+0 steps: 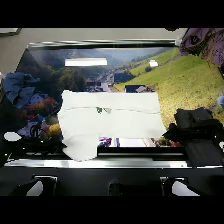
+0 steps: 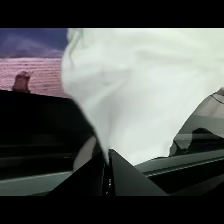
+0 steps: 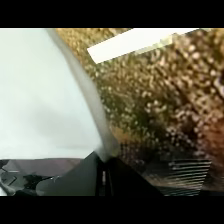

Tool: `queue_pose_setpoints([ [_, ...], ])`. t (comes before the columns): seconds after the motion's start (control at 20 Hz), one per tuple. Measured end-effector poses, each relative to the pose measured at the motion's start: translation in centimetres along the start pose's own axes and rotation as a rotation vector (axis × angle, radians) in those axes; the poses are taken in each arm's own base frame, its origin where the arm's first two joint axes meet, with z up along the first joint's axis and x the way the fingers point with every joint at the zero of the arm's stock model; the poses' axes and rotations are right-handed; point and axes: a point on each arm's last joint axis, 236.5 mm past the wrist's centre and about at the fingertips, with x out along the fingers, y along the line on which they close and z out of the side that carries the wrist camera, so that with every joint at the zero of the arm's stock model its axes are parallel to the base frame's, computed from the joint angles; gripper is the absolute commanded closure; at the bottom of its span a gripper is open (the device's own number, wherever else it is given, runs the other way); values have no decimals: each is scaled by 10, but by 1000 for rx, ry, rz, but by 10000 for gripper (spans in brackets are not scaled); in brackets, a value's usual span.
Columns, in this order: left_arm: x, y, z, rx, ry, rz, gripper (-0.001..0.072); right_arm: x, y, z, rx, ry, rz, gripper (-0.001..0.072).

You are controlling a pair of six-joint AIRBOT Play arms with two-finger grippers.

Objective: Fold the clothes and pants, and hang the long-sleeved shirts on hangers.

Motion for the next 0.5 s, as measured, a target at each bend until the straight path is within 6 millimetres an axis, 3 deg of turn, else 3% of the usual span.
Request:
queue_pose_setpoints([
  [0.3, -50, -9, -19, 101, -99, 99, 690, -46, 7, -41, 20, 10, -97, 680],
  [0.5, -66, -18, -25, 130, -150, 103, 690, -63, 15, -50, 16, -27, -110, 680],
])
